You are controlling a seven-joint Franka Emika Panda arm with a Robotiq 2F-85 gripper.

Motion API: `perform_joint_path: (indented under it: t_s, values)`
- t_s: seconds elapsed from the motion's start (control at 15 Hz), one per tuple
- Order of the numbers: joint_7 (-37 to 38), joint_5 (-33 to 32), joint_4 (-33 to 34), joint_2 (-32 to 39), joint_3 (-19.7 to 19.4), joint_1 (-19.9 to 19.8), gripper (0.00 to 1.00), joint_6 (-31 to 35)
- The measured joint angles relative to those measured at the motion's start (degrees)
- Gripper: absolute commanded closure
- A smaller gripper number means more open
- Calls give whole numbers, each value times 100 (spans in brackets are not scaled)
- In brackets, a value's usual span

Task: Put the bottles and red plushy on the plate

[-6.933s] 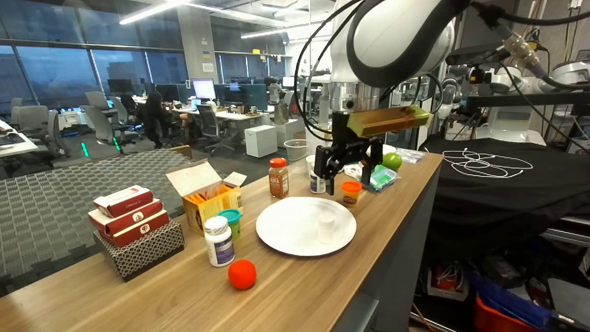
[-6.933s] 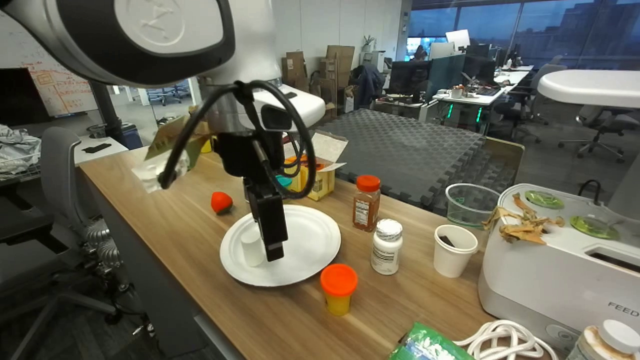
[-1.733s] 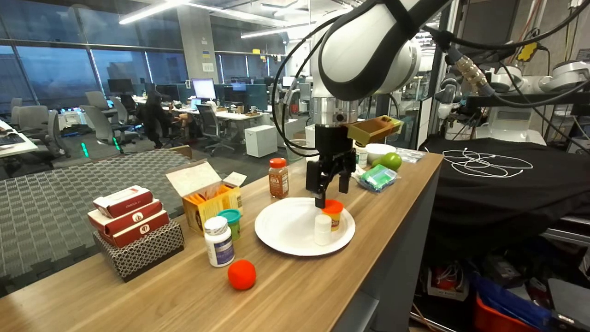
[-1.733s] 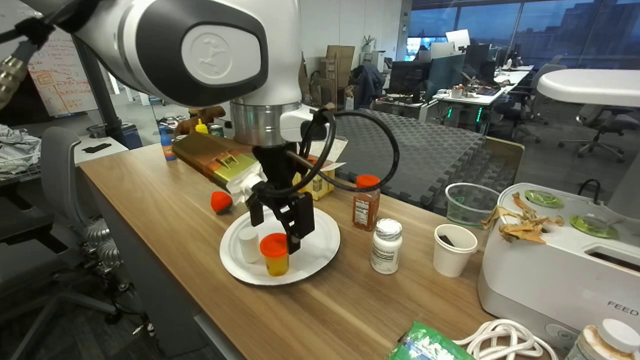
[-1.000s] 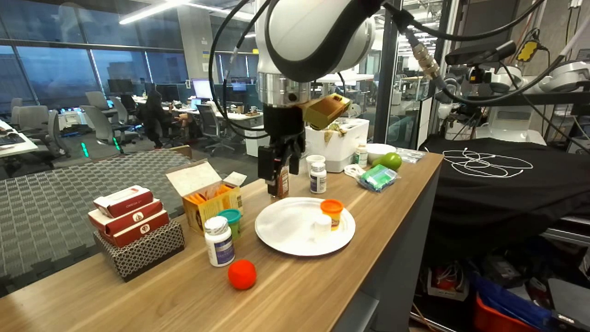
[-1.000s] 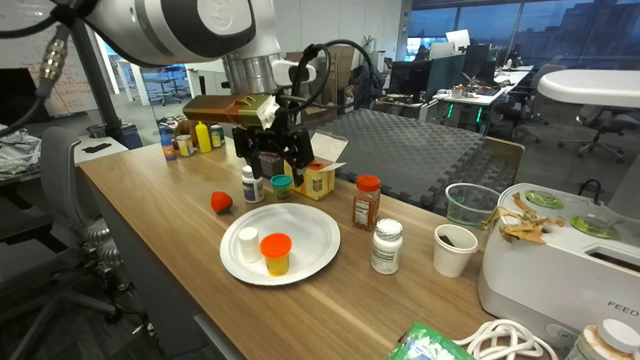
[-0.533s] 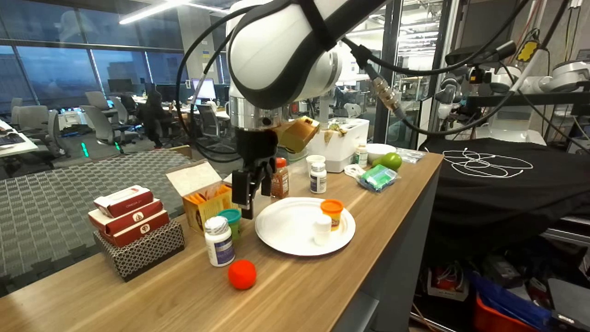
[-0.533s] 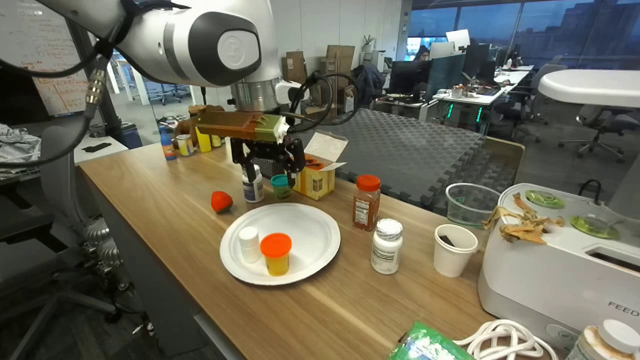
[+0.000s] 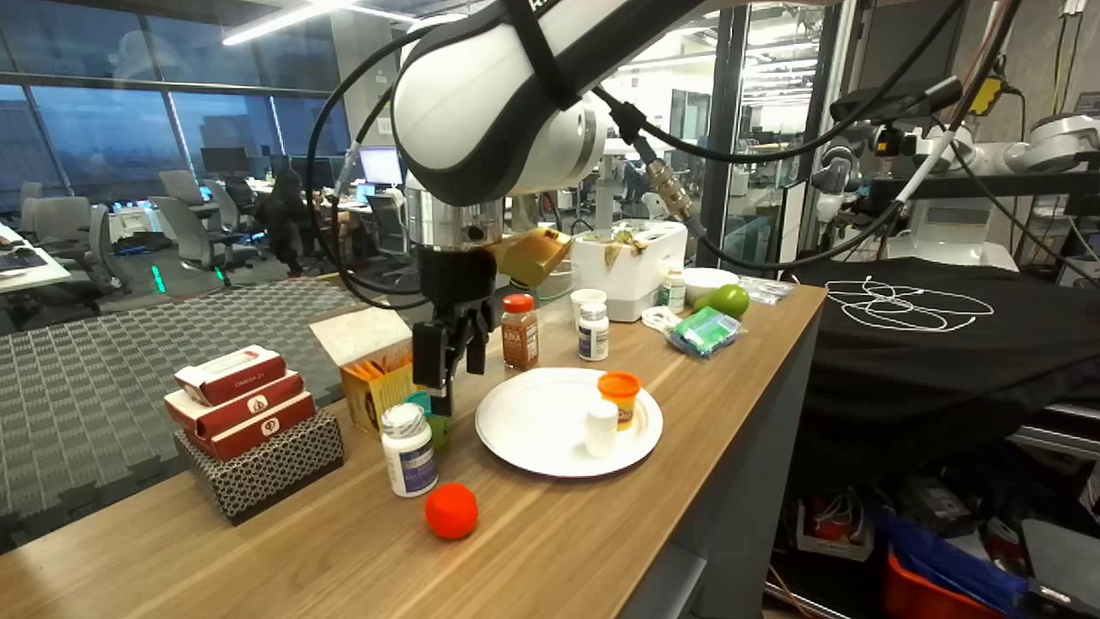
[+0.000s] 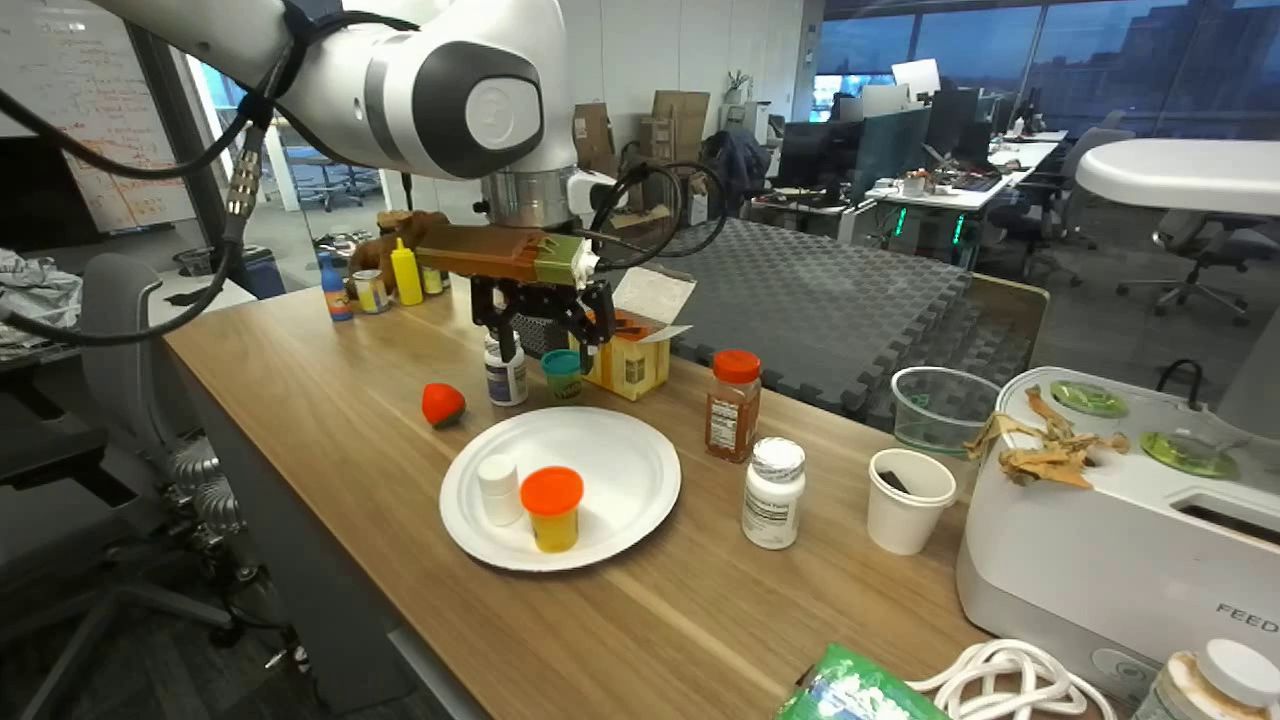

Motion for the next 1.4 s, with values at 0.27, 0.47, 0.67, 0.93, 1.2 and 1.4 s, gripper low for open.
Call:
perform_joint_path:
  t_s: [0.27,0.47,0.67,0.93,1.2,1.4]
  values:
    - [-64,38,346,270,57,2,0,-212]
    - [-65,38,640,480,66,9,0,-355]
    - [-65,38,920,702,66,25,0,-448]
    - [-65,38,1280,943,66,46,0,-544]
    - [-65,38,1604,1120,66,66,26,-629]
    - [-65,38,1758,1201,66,69,49,-676]
